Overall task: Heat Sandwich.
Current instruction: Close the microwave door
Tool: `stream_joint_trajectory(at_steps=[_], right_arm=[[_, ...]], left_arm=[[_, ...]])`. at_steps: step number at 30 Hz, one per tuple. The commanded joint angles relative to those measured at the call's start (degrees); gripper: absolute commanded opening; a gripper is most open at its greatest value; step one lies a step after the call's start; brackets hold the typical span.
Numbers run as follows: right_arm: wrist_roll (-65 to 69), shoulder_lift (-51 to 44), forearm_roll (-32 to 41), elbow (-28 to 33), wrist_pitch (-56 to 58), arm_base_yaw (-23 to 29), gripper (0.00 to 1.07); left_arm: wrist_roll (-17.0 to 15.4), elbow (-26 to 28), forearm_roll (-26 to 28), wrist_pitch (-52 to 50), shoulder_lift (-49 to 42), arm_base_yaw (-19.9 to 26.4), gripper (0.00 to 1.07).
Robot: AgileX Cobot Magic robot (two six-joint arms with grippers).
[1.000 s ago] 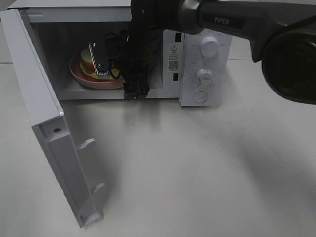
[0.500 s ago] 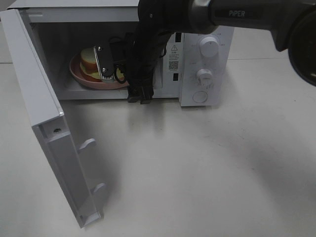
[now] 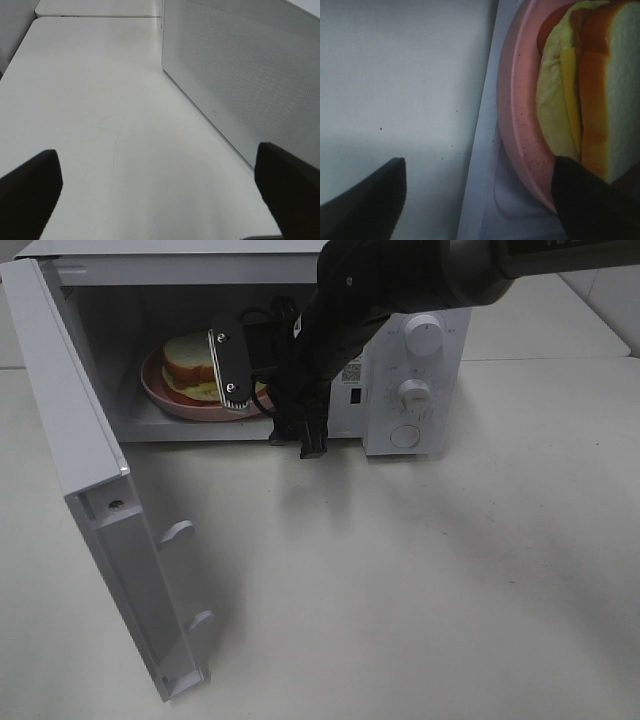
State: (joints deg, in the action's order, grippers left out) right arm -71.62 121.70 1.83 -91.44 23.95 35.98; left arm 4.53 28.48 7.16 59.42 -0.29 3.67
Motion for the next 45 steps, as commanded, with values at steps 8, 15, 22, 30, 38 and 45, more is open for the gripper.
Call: stream_joint_trajectory(at_steps=[8, 15, 22, 30, 38, 45], right_arm=[[0.4, -8.31, 0.4, 12.43, -6.93, 0.11, 0.76], [0.34, -16.04, 1.38, 22.0, -10.6, 0.11, 0.76], [0.34, -23.03, 4.93, 30.48, -13.46, 0.11, 0.76], [2.75, -30.02, 6.99, 38.96, -13.41, 0.11, 0.76], [18.28, -39.13, 7.56, 44.69, -8.42, 0.11, 0.76], [32.95, -44.12, 7.51, 45.49, -0.17, 0.11, 0.76]], left_arm=[[-0.29, -0.23, 0.4, -0.52, -1.49, -0.23, 1.01], [-0.29, -0.23, 0.4, -0.52, -1.49, -0.23, 1.01], [-0.29, -0.23, 0.4, -0.52, -1.49, -0.23, 1.01], [-0.29, -0.23, 0.4, -0.52, -1.49, -0.23, 1.01], [-0.29, -0.23, 0.4, -0.52, -1.49, -0.23, 1.01], [-0.29, -0.23, 0.4, -0.52, -1.49, -0.23, 1.01]])
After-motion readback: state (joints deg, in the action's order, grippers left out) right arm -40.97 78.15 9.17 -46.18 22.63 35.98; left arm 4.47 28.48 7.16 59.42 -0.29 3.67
